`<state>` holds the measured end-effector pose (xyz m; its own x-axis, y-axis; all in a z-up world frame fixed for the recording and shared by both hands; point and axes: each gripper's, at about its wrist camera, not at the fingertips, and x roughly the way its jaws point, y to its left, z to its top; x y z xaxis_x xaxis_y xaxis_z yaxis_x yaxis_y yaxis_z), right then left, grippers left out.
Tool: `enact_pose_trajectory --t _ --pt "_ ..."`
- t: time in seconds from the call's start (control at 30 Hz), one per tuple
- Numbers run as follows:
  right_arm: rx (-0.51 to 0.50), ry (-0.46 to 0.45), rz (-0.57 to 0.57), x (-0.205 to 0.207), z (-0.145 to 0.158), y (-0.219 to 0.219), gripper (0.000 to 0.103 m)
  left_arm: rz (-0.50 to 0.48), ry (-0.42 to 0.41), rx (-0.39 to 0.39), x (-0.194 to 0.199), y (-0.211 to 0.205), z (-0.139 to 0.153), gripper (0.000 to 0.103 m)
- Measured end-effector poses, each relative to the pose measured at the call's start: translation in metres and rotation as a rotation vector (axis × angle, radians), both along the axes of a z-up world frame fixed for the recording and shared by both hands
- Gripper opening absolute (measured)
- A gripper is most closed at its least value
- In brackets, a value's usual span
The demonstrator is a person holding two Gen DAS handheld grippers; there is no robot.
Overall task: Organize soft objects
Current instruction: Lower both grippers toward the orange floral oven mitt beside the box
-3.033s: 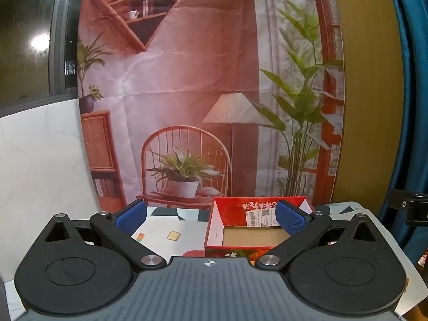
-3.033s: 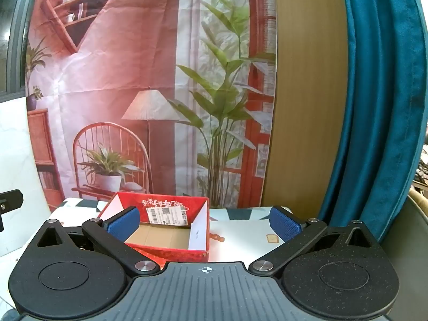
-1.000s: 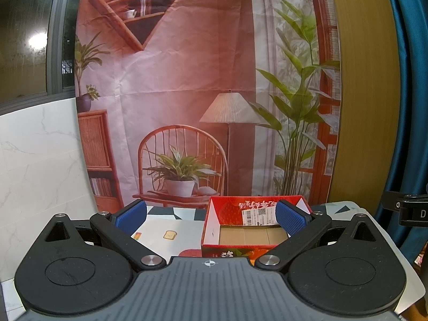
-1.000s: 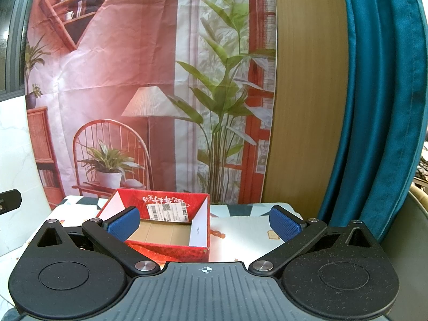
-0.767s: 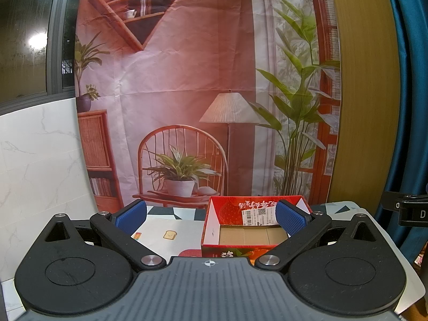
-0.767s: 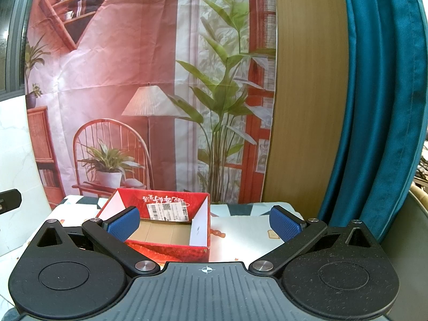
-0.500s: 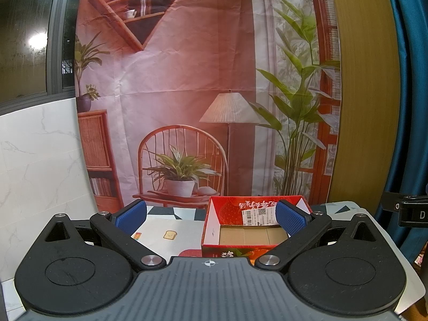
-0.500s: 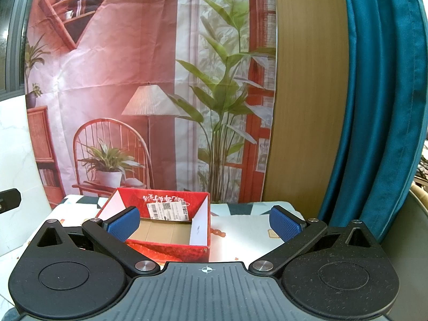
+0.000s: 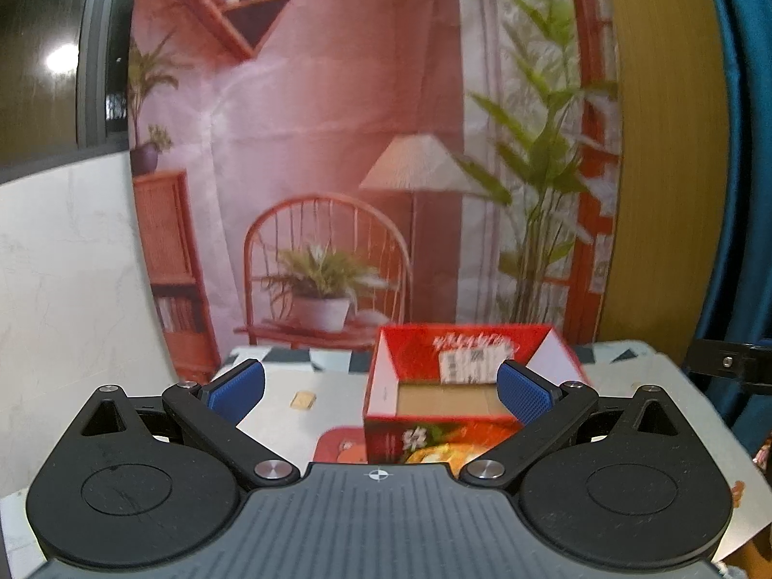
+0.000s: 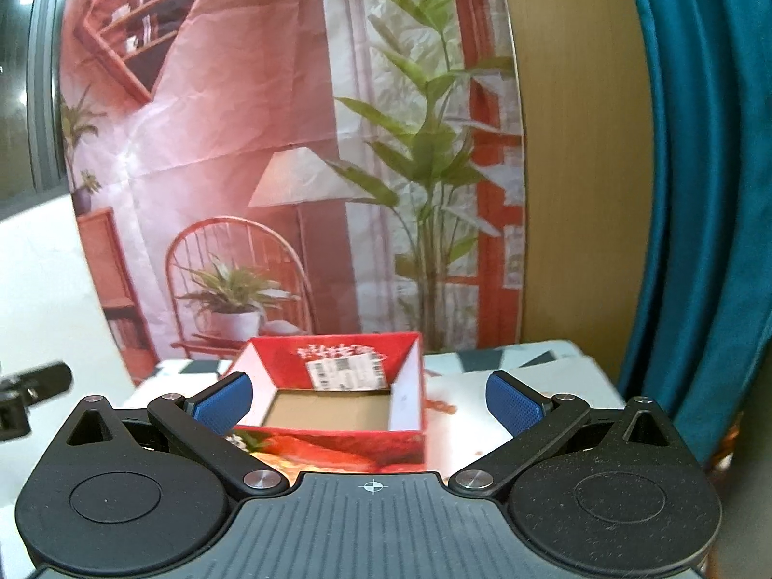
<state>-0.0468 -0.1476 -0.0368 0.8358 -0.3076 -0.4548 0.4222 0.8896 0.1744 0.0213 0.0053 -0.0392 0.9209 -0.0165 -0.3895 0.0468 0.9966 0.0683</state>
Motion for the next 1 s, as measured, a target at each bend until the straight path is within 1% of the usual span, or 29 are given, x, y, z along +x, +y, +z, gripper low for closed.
enact_pose_trajectory --t 0.1,0.2,0.27,0.37,0.43,0.57,0.63,0.73,0.8,0.9,1.0 --pt "0.037 0.028 -0.003 0.008 -0.022 -0.006 0.103 0.004 0.037 0.005 0.014 0.007 -0.018 0.103" --pt "0.021 0.038 -0.004 0.014 -0.046 -0.006 0.103 0.01 0.093 -0.041 0.028 0.019 -0.039 0.103" --pt "0.015 0.066 -0.004 0.019 -0.062 -0.004 0.103 0.015 0.129 -0.069 0.038 0.026 -0.051 0.103" --pt "0.036 0.121 0.011 0.032 -0.082 -0.005 0.103 0.023 0.167 -0.101 0.05 0.036 -0.07 0.103" --pt "0.063 0.142 0.047 0.037 -0.094 -0.006 0.103 0.025 0.187 -0.114 0.058 0.04 -0.08 0.103" --pt "0.079 0.2 0.033 0.048 -0.112 -0.008 0.103 0.032 0.239 -0.155 0.075 0.048 -0.097 0.103" --pt "0.061 0.222 0.024 0.052 -0.119 -0.008 0.103 0.038 0.247 -0.144 0.081 0.048 -0.102 0.103" --pt "0.045 0.237 0.032 0.059 -0.129 -0.01 0.103 0.054 0.263 -0.085 0.09 0.04 -0.111 0.103" --pt "0.053 0.245 0.044 0.062 -0.133 -0.013 0.103 0.037 0.281 -0.072 0.092 0.035 -0.118 0.103" --pt "0.076 0.256 0.067 0.065 -0.143 -0.018 0.103 0.003 0.315 -0.082 0.095 0.031 -0.129 0.101" --pt "0.101 0.272 0.087 0.069 -0.15 -0.022 0.101 -0.022 0.345 -0.111 0.099 0.032 -0.137 0.093"
